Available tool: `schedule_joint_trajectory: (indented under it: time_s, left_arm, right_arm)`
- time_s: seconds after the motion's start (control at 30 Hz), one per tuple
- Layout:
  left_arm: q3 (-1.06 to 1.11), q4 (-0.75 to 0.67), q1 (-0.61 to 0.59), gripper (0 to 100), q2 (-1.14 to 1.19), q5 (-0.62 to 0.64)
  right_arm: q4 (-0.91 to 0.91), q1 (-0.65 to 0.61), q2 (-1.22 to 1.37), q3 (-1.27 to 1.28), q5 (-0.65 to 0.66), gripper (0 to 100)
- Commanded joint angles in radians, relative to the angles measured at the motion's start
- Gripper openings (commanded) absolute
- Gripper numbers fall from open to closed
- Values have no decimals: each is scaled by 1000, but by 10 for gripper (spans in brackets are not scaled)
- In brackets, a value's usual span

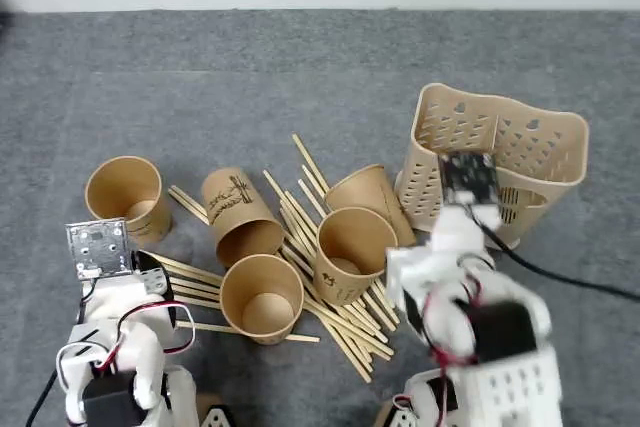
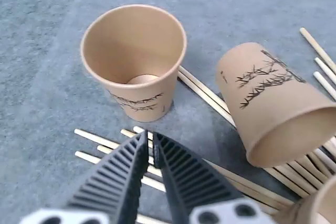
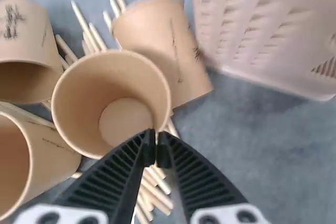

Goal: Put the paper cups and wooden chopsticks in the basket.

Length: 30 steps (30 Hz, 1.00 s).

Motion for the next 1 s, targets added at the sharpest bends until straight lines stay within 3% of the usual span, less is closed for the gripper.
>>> schedule_joint_trajectory:
  time_s: [0.0,0.1,0.57,0.73,0.97]
  left_arm:
    - [-5,-23,-9,13,-15,-5]
    - [-5,-23,-11,13,-15,-5]
    - [10,-23,-14,13,-15,-5]
    - [12,-23,-14,13,-15,-5]
    - [12,-23,-14,13,-15,-5]
  right_arm:
    - [16,-33,110,-92,-91,169]
    - [15,-73,142,-89,-137,233]
    - [-163,-111,240,49,-192,233]
    - [-143,-111,237,66,-184,229]
    - [-137,-111,234,58,-118,0]
